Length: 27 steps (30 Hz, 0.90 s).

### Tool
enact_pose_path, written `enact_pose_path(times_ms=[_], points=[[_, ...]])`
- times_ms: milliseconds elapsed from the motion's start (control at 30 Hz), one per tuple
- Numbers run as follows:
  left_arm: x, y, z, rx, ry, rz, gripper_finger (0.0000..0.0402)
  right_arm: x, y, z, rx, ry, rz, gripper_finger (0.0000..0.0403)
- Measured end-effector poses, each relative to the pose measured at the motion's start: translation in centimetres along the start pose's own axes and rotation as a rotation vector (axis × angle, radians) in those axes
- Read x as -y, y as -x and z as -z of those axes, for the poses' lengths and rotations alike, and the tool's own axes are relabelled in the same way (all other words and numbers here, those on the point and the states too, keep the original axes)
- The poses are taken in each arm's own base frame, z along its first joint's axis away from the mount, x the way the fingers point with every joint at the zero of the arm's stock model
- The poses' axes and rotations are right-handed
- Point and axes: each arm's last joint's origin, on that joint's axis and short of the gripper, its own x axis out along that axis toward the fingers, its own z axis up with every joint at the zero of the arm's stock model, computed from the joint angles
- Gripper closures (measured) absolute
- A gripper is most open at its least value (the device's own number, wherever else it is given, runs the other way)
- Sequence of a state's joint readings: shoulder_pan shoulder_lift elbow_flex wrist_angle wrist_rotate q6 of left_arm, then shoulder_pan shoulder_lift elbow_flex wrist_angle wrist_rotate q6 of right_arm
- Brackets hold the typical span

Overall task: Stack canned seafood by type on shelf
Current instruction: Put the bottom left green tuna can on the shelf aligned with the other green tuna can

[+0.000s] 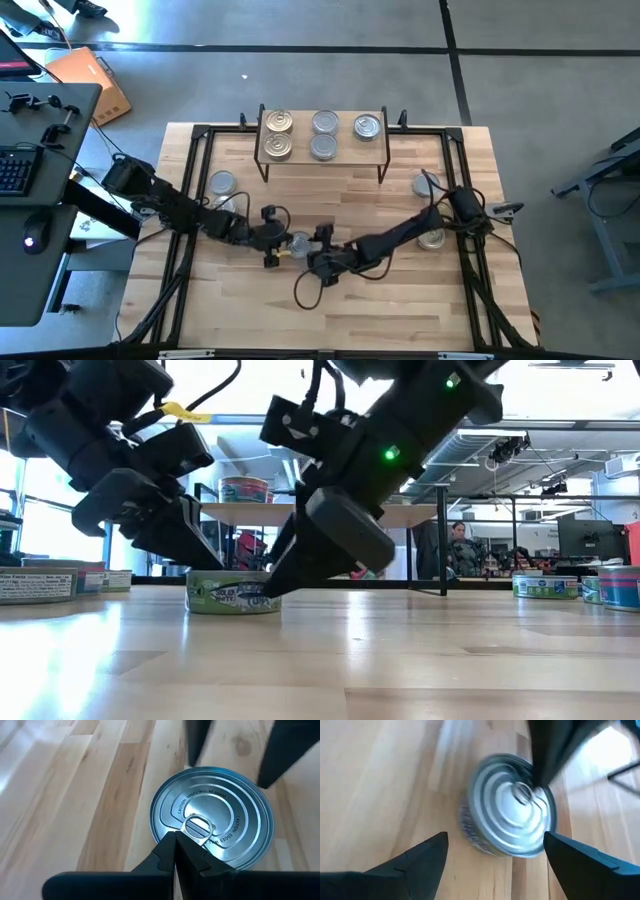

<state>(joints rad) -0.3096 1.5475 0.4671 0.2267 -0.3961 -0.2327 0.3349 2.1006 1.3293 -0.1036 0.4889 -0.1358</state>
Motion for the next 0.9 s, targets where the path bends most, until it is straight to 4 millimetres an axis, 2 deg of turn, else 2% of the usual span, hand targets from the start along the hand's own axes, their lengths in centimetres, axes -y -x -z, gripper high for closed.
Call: enact_pose_path(times_ms=[200, 533, 900], points=[[-0.3, -0.2, -0.1, -0.002, -0.004, 0.003, 0.0402, -0.2, 0.1, -0.1, 0.018, 0.166, -0.037, 0.0082], [-0.5, 0.6, -1.4, 0.075, -0.010, 0.028, 0.0401, 0.6, -0.4, 0.0, 0.022, 0.084, -0.095, 0.0086], [-1.8, -1.0, -1.6, 0.085, 0.018, -0.004, 0.0401, 0.5, -0.4, -0.1, 0.029, 0.056, -0.105, 0.0087]])
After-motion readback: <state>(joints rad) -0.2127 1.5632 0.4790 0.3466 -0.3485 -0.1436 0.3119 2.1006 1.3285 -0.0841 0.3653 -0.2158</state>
